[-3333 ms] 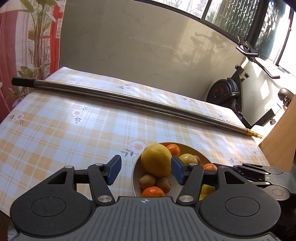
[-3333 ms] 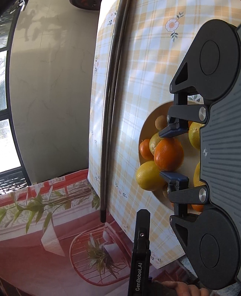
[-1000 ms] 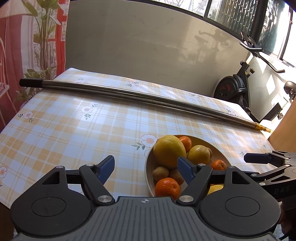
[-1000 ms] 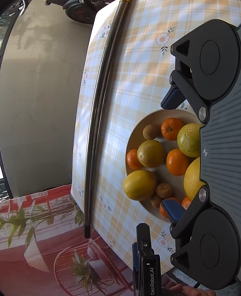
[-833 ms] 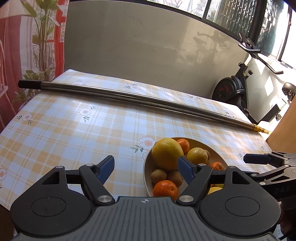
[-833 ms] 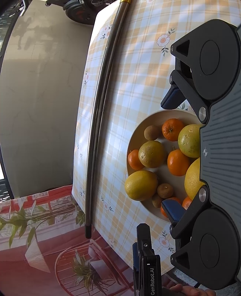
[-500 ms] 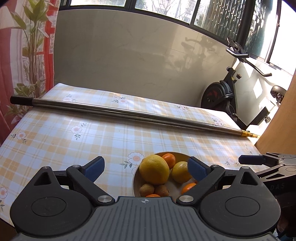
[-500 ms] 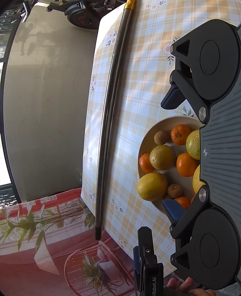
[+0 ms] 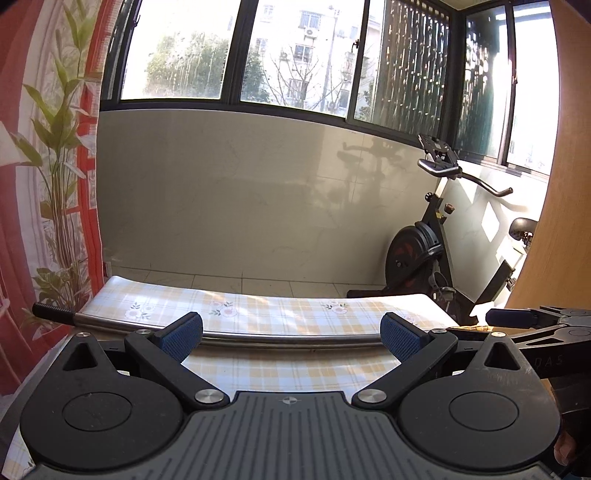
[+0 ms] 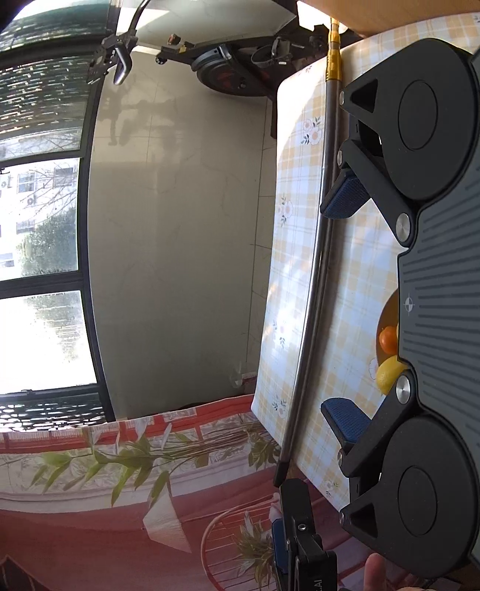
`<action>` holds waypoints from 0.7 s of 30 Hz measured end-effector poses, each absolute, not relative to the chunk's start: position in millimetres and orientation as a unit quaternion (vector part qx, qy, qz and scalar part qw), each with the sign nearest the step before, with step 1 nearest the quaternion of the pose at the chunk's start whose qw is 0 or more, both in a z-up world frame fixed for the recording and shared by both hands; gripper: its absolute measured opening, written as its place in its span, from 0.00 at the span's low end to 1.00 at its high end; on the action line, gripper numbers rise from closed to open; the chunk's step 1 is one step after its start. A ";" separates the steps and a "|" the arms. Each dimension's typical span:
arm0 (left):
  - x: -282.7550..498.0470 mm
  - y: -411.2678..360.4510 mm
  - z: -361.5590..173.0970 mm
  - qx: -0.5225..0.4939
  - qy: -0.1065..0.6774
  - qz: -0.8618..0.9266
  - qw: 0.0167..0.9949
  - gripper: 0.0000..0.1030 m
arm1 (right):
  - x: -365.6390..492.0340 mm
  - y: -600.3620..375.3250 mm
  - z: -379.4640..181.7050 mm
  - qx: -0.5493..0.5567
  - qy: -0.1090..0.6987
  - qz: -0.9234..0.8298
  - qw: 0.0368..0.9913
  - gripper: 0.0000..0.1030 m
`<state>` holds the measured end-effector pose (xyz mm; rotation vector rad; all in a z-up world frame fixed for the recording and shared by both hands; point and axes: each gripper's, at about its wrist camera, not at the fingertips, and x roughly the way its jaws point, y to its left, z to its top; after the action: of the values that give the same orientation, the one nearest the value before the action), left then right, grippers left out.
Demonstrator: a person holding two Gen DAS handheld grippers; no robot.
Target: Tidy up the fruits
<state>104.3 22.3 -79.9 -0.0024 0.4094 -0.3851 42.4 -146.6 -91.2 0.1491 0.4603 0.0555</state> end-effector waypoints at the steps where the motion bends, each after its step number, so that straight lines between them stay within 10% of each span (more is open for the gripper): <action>1: 101.3 19.8 -75.1 0.002 0.195 -0.189 0.962 1.00 | 39.9 -148.1 -86.1 0.075 0.222 0.025 0.972 1.00; 21: 75.3 2.3 -46.1 0.063 0.150 -0.138 0.977 1.00 | 0.1 -159.6 -40.1 0.078 0.164 0.017 0.983 1.00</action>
<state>75.3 2.3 -46.1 0.1267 0.3014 -0.2791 0.1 -159.6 -40.1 0.1577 0.3293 0.0333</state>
